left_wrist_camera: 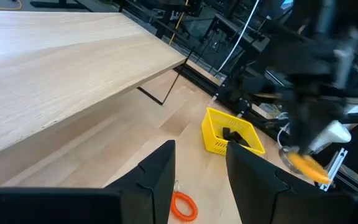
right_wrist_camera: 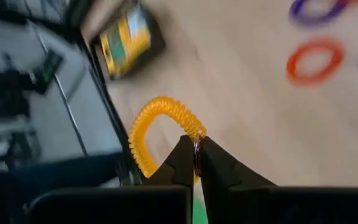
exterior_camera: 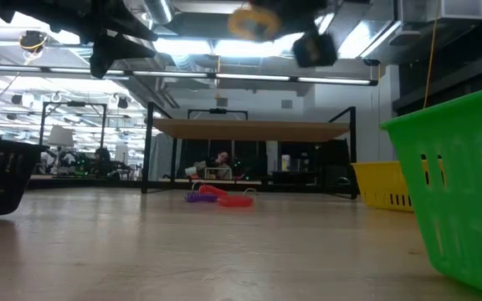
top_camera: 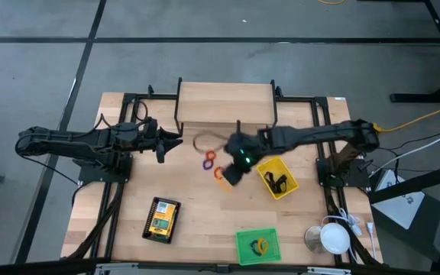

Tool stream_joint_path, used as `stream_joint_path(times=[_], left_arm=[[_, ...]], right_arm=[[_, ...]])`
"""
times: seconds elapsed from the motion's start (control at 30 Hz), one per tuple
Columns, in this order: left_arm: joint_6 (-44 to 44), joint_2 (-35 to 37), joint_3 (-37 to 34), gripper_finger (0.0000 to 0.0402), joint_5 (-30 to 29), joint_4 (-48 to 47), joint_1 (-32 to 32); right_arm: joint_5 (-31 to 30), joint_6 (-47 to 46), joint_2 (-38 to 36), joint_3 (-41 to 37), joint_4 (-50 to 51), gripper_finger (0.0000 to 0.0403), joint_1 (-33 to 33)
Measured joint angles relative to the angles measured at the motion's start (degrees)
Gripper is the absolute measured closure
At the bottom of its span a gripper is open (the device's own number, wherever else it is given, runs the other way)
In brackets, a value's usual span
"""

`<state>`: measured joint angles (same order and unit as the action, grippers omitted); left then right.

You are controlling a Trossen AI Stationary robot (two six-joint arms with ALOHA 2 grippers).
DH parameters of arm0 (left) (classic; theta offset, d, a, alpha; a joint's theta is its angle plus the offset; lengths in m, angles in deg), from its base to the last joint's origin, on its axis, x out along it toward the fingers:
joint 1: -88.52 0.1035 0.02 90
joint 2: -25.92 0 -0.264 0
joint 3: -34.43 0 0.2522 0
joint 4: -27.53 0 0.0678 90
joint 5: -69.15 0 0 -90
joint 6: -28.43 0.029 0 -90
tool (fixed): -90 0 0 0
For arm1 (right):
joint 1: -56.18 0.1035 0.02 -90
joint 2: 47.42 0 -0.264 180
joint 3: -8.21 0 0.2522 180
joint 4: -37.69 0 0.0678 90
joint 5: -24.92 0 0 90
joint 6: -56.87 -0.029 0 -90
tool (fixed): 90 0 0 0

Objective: Pick & Place Office Desk Supplies
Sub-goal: Put the yellow spring keychain into the green basket

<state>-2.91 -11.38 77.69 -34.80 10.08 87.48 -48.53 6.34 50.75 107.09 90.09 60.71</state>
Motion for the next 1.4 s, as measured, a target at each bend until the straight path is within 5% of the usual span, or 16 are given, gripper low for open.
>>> stream_joint_path(times=[0.17,0.47,0.93,1.4], left_arm=[[0.0,0.0,0.0,0.0263,1.86,0.02,0.0],[-0.68,0.0,0.0,0.0263,7.23,0.0,0.0],[-1.86,0.0,0.0,0.0263,9.22,0.02,0.01],[-2.8,-6.92,0.0,0.0263,8.85,0.67,0.0]], right_arm=[[-3.14,-4.58,-1.96,-0.04,7.76,0.0396,7.75],[-14.27,-23.31,-1.99,-0.74,6.1,0.0396,18.72],[-14.0,-46.22,-2.03,-7.44,2.56,0.0396,33.37],[-18.61,-55.31,-2.07,-20.97,-5.46,0.0395,41.29]])
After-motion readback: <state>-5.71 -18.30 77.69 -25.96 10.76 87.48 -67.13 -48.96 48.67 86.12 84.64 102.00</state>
